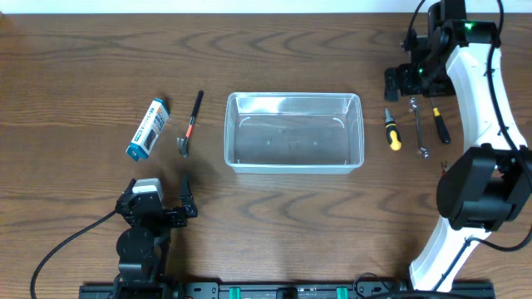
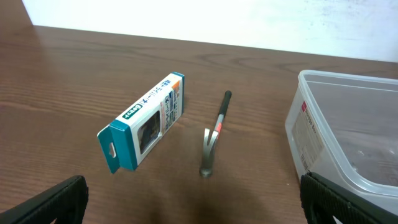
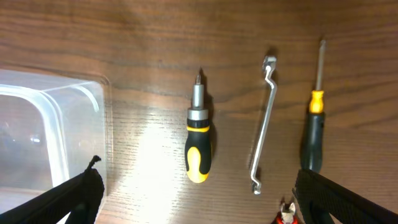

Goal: Pack container
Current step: 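Reach the right gripper to the yellow-black ratchet screwdriver and grasp it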

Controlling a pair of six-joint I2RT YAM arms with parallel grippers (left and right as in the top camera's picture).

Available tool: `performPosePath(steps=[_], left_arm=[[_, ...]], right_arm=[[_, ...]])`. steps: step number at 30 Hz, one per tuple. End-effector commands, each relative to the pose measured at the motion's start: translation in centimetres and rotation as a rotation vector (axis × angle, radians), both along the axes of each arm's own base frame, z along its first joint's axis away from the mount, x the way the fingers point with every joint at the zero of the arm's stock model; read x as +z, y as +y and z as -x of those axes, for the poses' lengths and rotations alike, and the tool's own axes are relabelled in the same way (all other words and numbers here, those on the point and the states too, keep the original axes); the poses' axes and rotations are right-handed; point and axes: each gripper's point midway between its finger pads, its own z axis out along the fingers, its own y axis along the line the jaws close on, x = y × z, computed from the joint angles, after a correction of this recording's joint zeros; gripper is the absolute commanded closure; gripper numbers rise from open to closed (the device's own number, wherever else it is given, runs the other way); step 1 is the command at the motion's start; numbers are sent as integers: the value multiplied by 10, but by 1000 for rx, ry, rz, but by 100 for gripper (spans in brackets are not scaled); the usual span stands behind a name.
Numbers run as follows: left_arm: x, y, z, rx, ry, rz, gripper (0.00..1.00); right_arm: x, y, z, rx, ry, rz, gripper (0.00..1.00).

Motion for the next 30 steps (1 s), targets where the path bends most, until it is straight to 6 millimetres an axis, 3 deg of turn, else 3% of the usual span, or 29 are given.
performPosePath(steps=[1, 6, 9, 17, 23, 30], left_arm=[[-12, 1, 0, 2, 25, -11, 2], [-12, 1, 0, 2, 26, -11, 2], [-12, 1, 0, 2, 26, -11, 2], [-12, 1, 0, 2, 26, -11, 2], [-12, 1, 0, 2, 26, -11, 2], [-12, 1, 0, 2, 26, -11, 2]], right_arm=[[-4, 1, -3, 14, 8, -14, 1], [-15, 3, -1, 23, 34, -14, 22], [-25, 3, 0, 42, 48, -8, 28], [-64, -15, 16, 33, 110, 95, 24], [-98, -15, 29, 53, 141, 100, 24], [-117, -14, 38, 53, 152, 98, 33]])
